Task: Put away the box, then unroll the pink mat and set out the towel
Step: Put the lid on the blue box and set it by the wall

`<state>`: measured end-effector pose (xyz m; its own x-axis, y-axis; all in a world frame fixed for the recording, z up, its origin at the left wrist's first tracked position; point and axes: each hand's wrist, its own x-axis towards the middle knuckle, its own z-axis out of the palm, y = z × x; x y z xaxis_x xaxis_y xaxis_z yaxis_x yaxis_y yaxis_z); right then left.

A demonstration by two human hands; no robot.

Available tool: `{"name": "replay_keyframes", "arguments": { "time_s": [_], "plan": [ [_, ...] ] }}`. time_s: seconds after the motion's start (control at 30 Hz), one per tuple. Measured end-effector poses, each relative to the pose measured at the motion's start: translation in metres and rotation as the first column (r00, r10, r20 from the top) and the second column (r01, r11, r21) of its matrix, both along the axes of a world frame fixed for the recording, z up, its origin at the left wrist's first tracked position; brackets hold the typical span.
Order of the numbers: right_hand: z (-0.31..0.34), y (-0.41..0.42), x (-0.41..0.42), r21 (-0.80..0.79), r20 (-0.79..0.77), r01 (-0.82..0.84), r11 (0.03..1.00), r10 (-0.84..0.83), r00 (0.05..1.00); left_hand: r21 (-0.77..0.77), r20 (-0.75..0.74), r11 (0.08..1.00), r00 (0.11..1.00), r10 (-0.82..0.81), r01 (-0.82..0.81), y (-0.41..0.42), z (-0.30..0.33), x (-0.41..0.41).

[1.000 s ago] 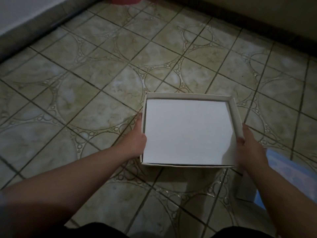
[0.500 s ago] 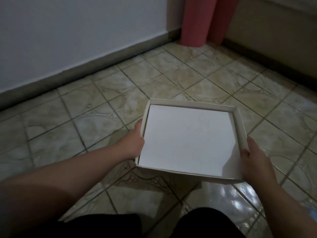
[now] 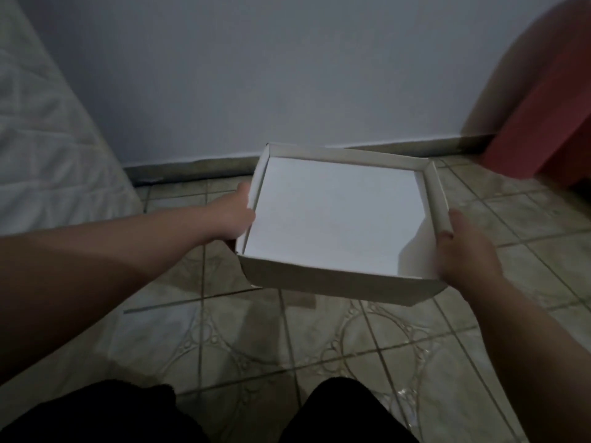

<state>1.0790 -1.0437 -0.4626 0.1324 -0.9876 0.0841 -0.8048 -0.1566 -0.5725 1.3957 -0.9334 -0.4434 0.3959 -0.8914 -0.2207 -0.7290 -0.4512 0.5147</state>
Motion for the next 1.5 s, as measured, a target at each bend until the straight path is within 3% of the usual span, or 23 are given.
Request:
{"name": "replay_keyframes", "arguments": {
  "time_s": [0.33, 0.7, 0.97, 1.3, 1.43, 1.5],
  "plan": [
    [-0.022, -0.076, 0.199, -0.002, -0.025, -0.194, 0.981, 0.194, 0.981, -0.034, -0.066, 0.979, 0.978, 0.197, -0.199, -0.015, -0.035, 0.174],
    [-0.111, -0.138, 0.348, 0.095, -0.112, -0.298, 0.950, 0.307, 0.945, 0.086, -0.069, 0.940, 0.939, 0.337, -0.331, -0.050, -0.123, 0.300],
    [-0.159, -0.161, 0.386, 0.143, -0.109, -0.288, 0.947, 0.304, 0.947, 0.138, 0.078, 0.924, 0.934, 0.349, -0.356, -0.069, -0.169, 0.329],
    [-0.199, -0.155, 0.386, 0.269, -0.095, -0.218, 0.938, 0.251, 0.963, 0.193, 0.049, 0.903, 0.923, 0.383, -0.385, -0.077, -0.195, 0.325],
    [-0.192, -0.159, 0.378, 0.415, 0.087, -0.227, 0.881, 0.210, 0.974, 0.186, -0.002, 0.879, 0.894, 0.448, -0.440, -0.081, -0.183, 0.313],
    [-0.183, -0.156, 0.360, 0.406, 0.208, -0.233, 0.884, 0.159, 0.965, 0.188, -0.039, 0.851, 0.862, 0.506, -0.491, -0.077, -0.177, 0.300]
  ]
}}
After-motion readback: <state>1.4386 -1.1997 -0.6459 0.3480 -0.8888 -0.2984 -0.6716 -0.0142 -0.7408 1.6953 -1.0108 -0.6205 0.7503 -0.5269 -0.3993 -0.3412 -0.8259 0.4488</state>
